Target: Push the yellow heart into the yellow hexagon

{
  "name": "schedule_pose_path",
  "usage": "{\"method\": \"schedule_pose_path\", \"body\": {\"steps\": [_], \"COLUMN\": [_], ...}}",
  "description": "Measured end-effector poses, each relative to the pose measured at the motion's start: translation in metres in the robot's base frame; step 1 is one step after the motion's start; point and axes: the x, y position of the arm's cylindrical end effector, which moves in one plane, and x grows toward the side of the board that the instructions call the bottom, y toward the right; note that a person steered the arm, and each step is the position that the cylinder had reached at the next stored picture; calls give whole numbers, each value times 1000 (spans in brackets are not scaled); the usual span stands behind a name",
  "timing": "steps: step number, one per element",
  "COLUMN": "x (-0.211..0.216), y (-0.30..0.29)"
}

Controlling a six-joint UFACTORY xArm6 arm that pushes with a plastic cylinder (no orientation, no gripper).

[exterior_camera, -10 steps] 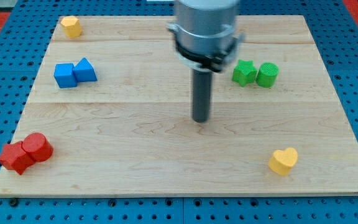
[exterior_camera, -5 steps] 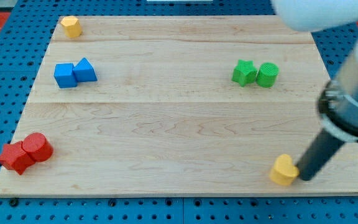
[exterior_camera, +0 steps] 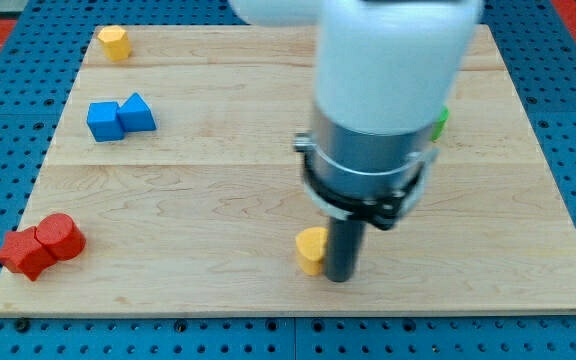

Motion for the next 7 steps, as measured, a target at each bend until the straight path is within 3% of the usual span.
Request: {"method": "schedule_pose_path", "body": {"steps": [2,7], "x": [-46,-215], "y": [-70,-81]}}
